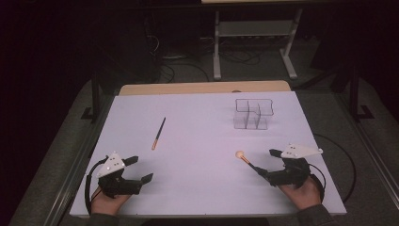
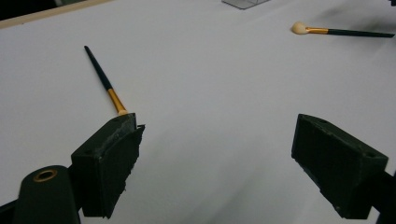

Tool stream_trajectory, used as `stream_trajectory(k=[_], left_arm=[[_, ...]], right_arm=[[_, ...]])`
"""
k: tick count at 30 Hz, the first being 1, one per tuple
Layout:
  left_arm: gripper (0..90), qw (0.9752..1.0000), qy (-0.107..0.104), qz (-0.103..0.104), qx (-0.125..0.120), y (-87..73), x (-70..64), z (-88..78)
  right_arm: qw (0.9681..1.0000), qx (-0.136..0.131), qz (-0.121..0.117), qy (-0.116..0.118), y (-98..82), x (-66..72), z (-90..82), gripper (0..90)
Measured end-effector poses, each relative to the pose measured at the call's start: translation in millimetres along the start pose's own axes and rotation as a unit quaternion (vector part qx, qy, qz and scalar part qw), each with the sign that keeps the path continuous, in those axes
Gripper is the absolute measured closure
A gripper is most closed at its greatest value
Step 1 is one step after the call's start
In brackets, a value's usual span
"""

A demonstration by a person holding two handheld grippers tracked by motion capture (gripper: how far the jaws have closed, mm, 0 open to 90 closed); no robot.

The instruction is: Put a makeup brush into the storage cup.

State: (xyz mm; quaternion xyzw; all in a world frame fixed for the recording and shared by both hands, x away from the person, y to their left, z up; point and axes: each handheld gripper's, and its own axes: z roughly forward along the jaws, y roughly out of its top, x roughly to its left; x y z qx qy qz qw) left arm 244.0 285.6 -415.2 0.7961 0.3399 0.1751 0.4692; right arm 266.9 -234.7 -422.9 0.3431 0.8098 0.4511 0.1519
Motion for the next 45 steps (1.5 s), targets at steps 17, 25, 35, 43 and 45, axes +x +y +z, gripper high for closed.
stream_trajectory(k=[17, 25, 35, 43, 45], left_arm=[[14.3, 1.0000, 0.003, 0.005, 0.006, 4.7, 3.3, -1.6], [14.4, 1.0000, 0.005, 0.000, 0.007, 15.0, 6.6, -6.7], [14.3, 1.0000, -0.001, -0.005, 0.008, 42.5, 13.1, -1.2], [14.2, 0.9994, 0.002, 0.012, 0.031, 69.8, 21.3, 11.5], [14.2, 0.9993, 0.001, 0.014, 0.033, 71.9, 23.5, 13.0]], right_arm=[[0.9999, -0.007, 0.004, -0.009, 0.1, -1.9, -6.0, 14.4], [0.9999, -0.001, 0.009, -0.011, 0.0, -3.3, -4.4, 14.4], [0.9999, 0.006, 0.006, -0.007, 0.7, -1.1, -2.5, 14.4], [0.9999, 0.005, 0.009, -0.008, 0.5, -0.9, -5.0, 14.4], [0.9999, 0.005, 0.009, -0.007, 0.5, -0.9, -5.4, 14.4]])
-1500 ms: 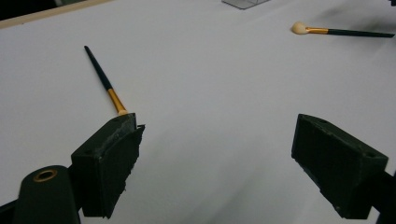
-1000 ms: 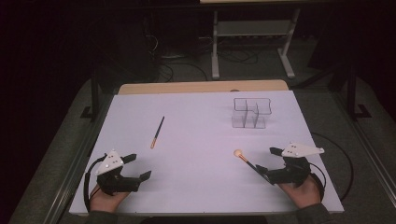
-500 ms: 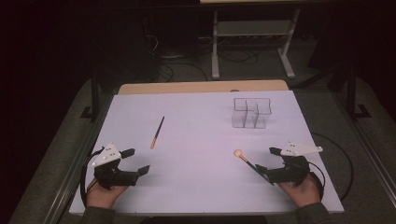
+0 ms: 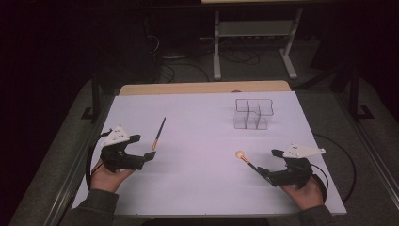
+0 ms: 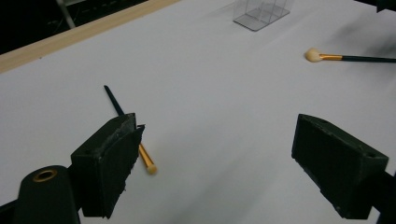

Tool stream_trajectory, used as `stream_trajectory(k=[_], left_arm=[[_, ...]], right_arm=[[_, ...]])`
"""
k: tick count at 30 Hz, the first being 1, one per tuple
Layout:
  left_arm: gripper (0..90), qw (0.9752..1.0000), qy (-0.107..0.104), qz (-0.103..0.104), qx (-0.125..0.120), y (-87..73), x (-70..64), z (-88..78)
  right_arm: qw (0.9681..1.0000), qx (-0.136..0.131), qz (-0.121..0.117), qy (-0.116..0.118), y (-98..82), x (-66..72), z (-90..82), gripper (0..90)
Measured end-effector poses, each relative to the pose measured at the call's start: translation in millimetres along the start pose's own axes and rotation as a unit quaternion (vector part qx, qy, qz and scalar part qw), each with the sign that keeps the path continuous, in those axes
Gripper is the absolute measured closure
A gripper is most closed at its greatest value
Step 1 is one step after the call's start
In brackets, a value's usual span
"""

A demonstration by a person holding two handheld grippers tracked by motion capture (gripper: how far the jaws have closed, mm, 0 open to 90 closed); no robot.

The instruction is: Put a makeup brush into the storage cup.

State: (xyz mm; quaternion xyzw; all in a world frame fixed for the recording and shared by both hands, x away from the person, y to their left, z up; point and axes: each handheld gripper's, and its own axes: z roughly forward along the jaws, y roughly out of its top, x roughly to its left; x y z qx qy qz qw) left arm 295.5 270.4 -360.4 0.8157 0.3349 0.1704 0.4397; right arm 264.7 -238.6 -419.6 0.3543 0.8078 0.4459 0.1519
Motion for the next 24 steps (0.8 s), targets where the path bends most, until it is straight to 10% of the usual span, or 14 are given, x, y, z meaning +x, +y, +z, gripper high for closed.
stream_trajectory(k=[24], left_arm=[[20.3, 0.9956, 0.015, -0.033, 0.086, 36.5, 41.8, 43.9]], right_arm=[[0.9999, 0.010, -0.003, 0.006, 1.6, -0.8, 2.1, 14.4]])
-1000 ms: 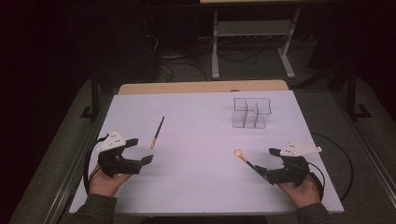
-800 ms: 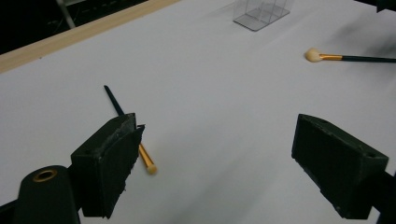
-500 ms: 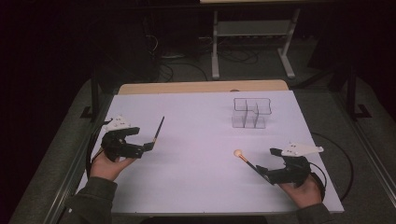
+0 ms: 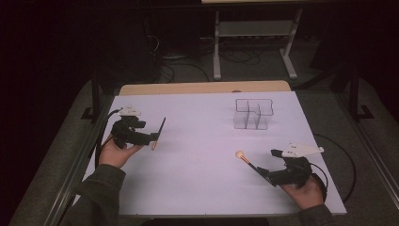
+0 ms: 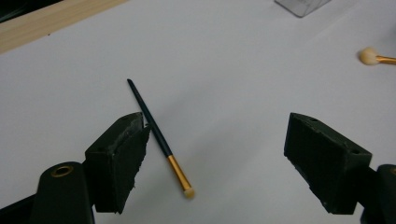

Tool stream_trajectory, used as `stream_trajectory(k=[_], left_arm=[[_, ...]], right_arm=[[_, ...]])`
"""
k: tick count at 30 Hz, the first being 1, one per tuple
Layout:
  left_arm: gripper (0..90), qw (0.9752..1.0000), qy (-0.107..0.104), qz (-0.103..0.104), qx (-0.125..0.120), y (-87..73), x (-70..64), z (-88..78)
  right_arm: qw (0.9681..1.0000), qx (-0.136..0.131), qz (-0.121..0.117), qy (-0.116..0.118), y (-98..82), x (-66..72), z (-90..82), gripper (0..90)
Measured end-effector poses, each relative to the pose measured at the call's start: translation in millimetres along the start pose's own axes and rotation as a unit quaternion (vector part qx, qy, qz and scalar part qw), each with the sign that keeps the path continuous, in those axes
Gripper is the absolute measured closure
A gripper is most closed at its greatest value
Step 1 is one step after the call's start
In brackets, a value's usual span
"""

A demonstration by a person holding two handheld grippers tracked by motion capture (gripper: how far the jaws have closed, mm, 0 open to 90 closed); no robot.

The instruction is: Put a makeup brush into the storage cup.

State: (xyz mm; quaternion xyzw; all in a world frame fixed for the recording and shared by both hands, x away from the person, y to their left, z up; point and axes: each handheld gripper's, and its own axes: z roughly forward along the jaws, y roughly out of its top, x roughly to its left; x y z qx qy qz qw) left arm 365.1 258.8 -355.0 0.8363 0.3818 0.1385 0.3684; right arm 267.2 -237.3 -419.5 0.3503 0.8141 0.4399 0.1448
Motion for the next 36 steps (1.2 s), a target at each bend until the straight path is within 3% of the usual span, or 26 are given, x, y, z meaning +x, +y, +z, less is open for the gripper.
stream_trajectory(k=[7, 10, 14, 21, 26, 36], left_arm=[[22.8, 0.9995, 0.012, -0.020, 0.023, 7.7, 12.7, 19.6], [26.1, 0.9985, 0.010, -0.025, 0.047, 11.3, 18.8, 28.2], [27.4, 0.9982, 0.013, -0.028, 0.051, 12.8, 21.4, 34.0], [33.7, 0.9946, 0.025, -0.036, 0.095, 13.9, 27.7, 50.4], [36.5, 0.9930, 0.024, -0.048, 0.105, 14.8, 28.8, 57.8], [42.6, 0.9857, 0.027, -0.077, 0.147, 12.3, 35.9, 74.9]], right_arm=[[1.0000, 0.001, 0.000, 0.001, -0.1, -0.3, -0.4, 14.4], [1.0000, 0.006, -0.002, 0.001, -0.1, 0.3, 0.4, 14.4], [0.9999, 0.012, -0.008, 0.001, 0.2, 1.7, 1.6, 14.4], [0.9999, 0.013, -0.003, 0.006, -0.4, 0.9, 1.4, 14.5], [0.9999, 0.014, -0.003, 0.007, -0.4, 0.6, 1.3, 14.6], [0.9998, 0.015, -0.004, 0.009, -0.8, 0.1, 1.0, 14.7]])
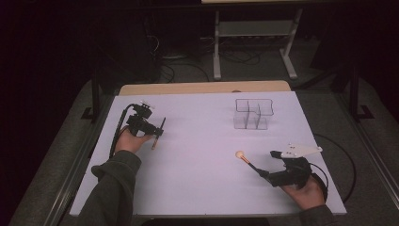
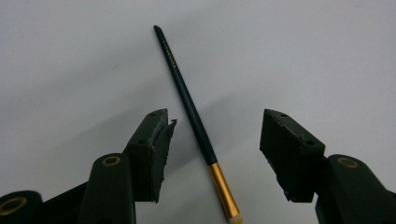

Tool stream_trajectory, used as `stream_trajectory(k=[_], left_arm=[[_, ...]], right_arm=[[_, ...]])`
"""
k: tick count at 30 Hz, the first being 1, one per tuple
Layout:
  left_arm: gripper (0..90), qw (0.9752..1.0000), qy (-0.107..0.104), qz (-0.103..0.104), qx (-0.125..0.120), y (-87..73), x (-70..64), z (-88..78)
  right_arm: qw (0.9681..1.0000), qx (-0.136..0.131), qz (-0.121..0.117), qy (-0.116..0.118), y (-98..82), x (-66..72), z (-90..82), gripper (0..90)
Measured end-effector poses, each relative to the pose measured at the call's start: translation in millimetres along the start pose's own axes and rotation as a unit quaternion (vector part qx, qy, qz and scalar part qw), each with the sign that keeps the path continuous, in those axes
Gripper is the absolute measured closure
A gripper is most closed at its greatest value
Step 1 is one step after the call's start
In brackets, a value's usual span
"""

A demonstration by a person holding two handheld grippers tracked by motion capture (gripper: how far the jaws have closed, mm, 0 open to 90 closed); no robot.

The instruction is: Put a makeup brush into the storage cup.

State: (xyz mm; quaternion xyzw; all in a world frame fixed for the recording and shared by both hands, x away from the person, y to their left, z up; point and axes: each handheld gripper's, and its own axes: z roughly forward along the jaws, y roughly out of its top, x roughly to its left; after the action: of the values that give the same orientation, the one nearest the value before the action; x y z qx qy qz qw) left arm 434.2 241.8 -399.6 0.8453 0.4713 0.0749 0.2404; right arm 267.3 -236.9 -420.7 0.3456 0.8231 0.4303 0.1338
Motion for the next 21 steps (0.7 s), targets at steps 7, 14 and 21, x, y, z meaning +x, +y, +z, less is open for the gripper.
stream_trajectory(k=[7, 14, 21], left_arm=[[48.9, 0.9997, 0.003, -0.004, 0.025, 0.3, 0.7, 7.6], [54.7, 0.9985, 0.019, -0.005, 0.051, 0.1, 0.7, 14.5], [61.0, 0.9981, 0.023, -0.011, 0.056, 0.3, -2.0, 18.8]], right_arm=[[1.0000, 0.001, 0.000, 0.001, 0.5, 1.0, -0.6, 15.4], [1.0000, 0.001, 0.000, 0.002, 0.3, 0.8, -0.7, 15.4], [1.0000, 0.001, -0.002, 0.003, 0.2, 0.9, 0.0, 15.4]])
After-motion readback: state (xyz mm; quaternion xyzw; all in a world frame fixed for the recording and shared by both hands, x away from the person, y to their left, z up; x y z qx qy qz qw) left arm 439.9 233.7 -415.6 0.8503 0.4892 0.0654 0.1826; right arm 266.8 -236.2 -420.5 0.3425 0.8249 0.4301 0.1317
